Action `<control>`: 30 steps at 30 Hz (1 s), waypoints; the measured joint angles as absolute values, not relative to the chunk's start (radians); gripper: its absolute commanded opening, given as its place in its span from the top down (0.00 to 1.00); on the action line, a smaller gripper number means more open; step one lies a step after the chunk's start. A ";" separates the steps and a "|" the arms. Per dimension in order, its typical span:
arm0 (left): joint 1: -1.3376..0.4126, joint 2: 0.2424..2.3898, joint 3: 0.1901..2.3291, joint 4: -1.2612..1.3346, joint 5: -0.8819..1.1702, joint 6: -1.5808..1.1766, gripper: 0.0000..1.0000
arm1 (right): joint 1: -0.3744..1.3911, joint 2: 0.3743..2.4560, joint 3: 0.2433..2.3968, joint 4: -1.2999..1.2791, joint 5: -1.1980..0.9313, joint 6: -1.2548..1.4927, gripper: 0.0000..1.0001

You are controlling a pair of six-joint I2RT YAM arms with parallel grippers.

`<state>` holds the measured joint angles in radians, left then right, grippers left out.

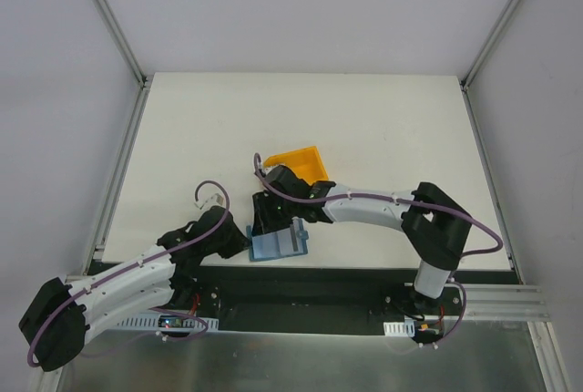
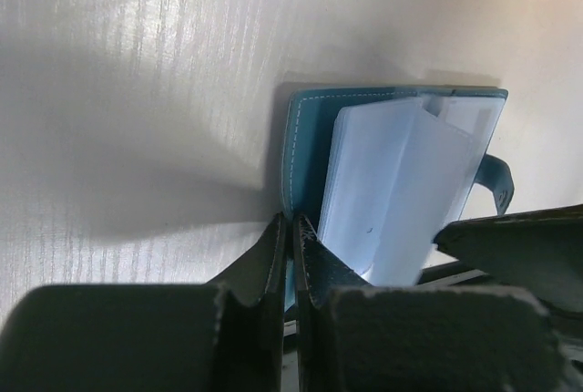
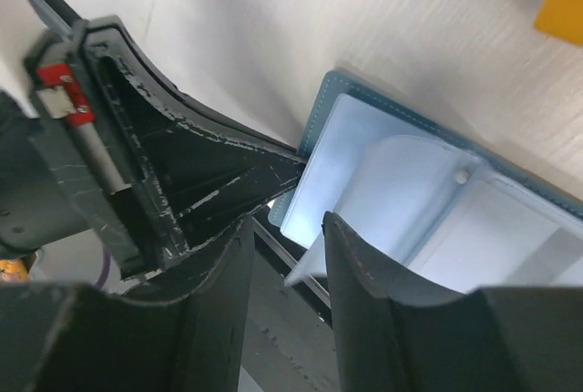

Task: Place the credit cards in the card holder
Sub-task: Turn over the card slot in the card holder, then pick up the credit card from the storage box.

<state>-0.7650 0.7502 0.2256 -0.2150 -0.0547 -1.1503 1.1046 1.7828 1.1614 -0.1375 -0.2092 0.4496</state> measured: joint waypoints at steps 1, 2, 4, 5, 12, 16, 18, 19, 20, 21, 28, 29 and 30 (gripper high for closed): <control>-0.765 0.748 0.223 -0.212 -0.055 -1.157 1.00 | 1.098 1.777 1.159 -0.128 -0.217 0.449 0.59; -0.765 0.744 0.218 -0.208 -0.055 -1.162 1.00 | 1.090 1.764 1.150 -0.117 -0.220 0.447 0.58; -0.765 0.737 0.212 -0.204 -0.056 -1.169 1.00 | 1.067 1.728 1.129 -0.111 -0.220 0.441 0.56; -0.765 0.736 0.210 -0.202 -0.056 -1.170 1.00 | 1.051 1.707 1.121 -0.110 -0.221 0.437 0.53; -0.765 0.747 0.207 -0.187 -0.056 -1.178 1.00 | 0.929 1.634 1.129 -0.102 -0.258 0.402 0.49; -0.765 0.762 0.207 -0.170 -0.055 -1.187 1.00 | 0.923 1.641 1.161 -0.115 -0.277 0.387 0.48; -0.765 0.767 0.207 -0.163 -0.055 -1.190 1.00 | 0.923 1.648 1.184 -0.123 -0.275 0.380 0.43; -0.765 0.769 0.207 -0.160 -0.055 -1.191 1.00 | 0.921 1.651 1.195 -0.131 -0.271 0.378 0.42; -0.765 0.772 0.207 -0.158 -0.056 -1.191 1.00 | 0.915 1.653 1.208 -0.142 -0.265 0.374 0.42; -0.765 0.775 0.207 -0.155 -0.056 -1.192 1.00 | 0.906 1.657 1.225 -0.159 -0.257 0.369 0.41; -0.765 0.818 0.209 -0.118 -0.055 -1.208 1.00 | 0.813 1.750 1.395 -0.264 -0.182 0.303 0.35; -0.765 0.827 0.211 -0.110 -0.055 -1.211 1.00 | 0.802 1.771 1.416 -0.279 -0.171 0.293 0.35; -0.765 0.834 0.214 -0.106 -0.054 -1.214 1.00 | 0.793 1.792 1.431 -0.291 -0.165 0.284 0.34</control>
<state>-0.7650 0.8341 0.2138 -0.1062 -0.0544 -1.2140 0.7925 1.7916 1.4311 -0.2913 -0.1654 0.2844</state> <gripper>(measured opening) 0.007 0.642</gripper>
